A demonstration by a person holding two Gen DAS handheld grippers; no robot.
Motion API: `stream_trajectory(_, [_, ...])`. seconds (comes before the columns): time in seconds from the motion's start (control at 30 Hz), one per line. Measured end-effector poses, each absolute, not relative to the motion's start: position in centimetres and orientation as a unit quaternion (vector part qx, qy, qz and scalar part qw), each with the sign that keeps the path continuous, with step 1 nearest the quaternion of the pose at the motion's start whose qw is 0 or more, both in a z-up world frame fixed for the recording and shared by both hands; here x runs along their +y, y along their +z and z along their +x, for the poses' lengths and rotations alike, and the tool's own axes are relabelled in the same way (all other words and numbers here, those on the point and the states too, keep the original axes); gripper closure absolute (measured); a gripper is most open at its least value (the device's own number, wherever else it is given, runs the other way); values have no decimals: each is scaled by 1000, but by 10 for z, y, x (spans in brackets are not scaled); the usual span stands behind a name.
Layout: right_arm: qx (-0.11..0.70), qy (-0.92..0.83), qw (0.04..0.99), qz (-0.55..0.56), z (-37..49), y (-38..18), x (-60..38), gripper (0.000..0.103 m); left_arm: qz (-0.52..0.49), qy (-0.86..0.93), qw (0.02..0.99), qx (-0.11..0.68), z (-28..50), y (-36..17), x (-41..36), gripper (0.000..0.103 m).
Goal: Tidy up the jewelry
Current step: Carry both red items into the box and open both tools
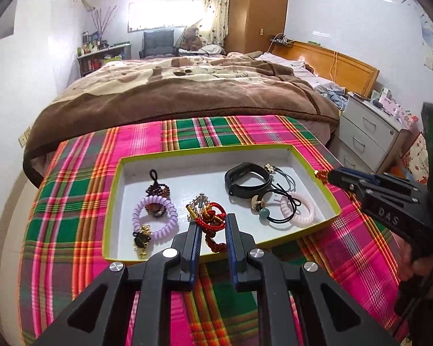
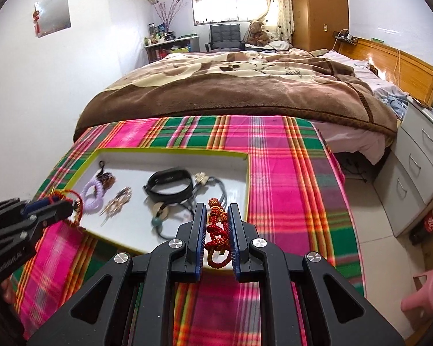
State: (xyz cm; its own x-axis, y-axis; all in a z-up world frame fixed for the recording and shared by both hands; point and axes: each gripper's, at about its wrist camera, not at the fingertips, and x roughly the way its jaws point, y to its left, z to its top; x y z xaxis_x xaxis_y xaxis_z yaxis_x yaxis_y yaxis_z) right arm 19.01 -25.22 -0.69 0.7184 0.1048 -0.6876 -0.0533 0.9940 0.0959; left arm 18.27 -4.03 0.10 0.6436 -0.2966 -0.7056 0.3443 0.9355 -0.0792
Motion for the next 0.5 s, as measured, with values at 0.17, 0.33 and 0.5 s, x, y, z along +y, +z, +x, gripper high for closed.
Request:
stream_trajectory(0.17, [378, 45, 924, 28, 210, -16, -250, 88, 31, -176, 901, 396, 196, -12, -44, 87])
stream_trajectory(0.33, [386, 49, 921, 27, 227, -26, -248, 88, 32, -177, 894, 411, 207, -26, -47, 87])
stream_trajectory(0.5, [400, 50, 915, 18, 238, -38, -245, 88, 29, -176, 890, 420, 215, -35, -48, 87])
